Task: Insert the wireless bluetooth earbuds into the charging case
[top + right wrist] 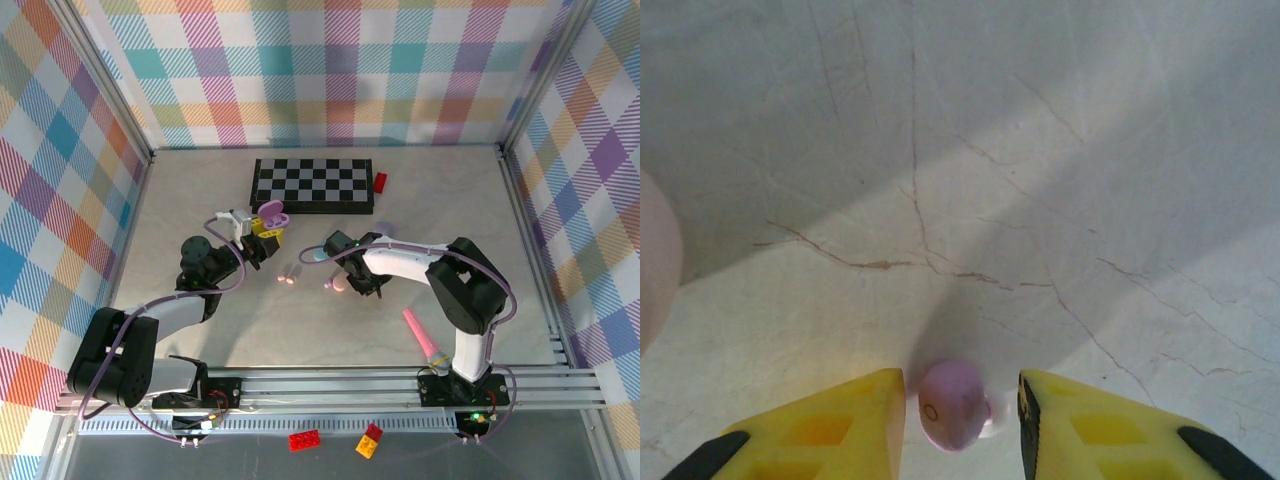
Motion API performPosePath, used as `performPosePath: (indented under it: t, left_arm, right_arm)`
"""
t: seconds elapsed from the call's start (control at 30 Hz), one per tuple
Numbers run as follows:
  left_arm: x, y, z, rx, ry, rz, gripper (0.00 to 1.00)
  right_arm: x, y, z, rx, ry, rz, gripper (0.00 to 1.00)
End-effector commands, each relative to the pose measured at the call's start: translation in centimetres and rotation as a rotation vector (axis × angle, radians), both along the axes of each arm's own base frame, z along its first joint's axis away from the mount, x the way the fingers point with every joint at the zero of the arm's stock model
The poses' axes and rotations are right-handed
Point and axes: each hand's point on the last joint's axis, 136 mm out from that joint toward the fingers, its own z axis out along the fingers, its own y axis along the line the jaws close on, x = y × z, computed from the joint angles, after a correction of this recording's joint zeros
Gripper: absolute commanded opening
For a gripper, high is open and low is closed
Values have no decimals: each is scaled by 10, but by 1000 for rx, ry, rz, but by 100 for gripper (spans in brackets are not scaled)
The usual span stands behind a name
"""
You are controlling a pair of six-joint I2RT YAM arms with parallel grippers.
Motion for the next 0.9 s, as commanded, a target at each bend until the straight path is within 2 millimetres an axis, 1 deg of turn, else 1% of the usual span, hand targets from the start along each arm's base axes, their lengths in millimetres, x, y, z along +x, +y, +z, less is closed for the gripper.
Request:
performPosePath:
  t: [0.0, 0.13, 0.27, 0.37, 0.47, 0.57, 0.7, 0.8, 0.87]
  left_arm:
    - [-4, 5, 15, -19, -56, 5, 34]
    - [-4, 5, 15, -12, -59, 5, 34]
    - [-6, 4, 16, -2, -67, -1, 34]
    - [-7, 4, 18, 5, -80, -4, 34]
    - [-8, 2, 17, 15, -87, -13, 34]
    - [-9, 0, 16, 23, -92, -21, 34]
    - [-10, -2, 19, 27, -103, -20, 34]
    - [-12, -5, 20, 45, -109, -29, 34]
    - [-15, -12, 20, 74, -118, -54, 34]
  right_arm:
    - [1, -3, -1, -38, 5, 8, 33]
    - [1, -6, -4, -53, 9, 6, 27]
    - [0, -8, -4, -64, 14, 3, 25]
    - [0, -9, -1, -63, 8, 3, 23]
    - [1, -5, 6, -16, -9, 0, 22]
    - [2, -1, 16, 64, -31, -13, 22]
    - [2, 6, 37, 205, -75, -27, 22]
    - [-1, 14, 59, 349, -99, -15, 22]
    - [-4, 23, 80, 480, -112, 6, 22]
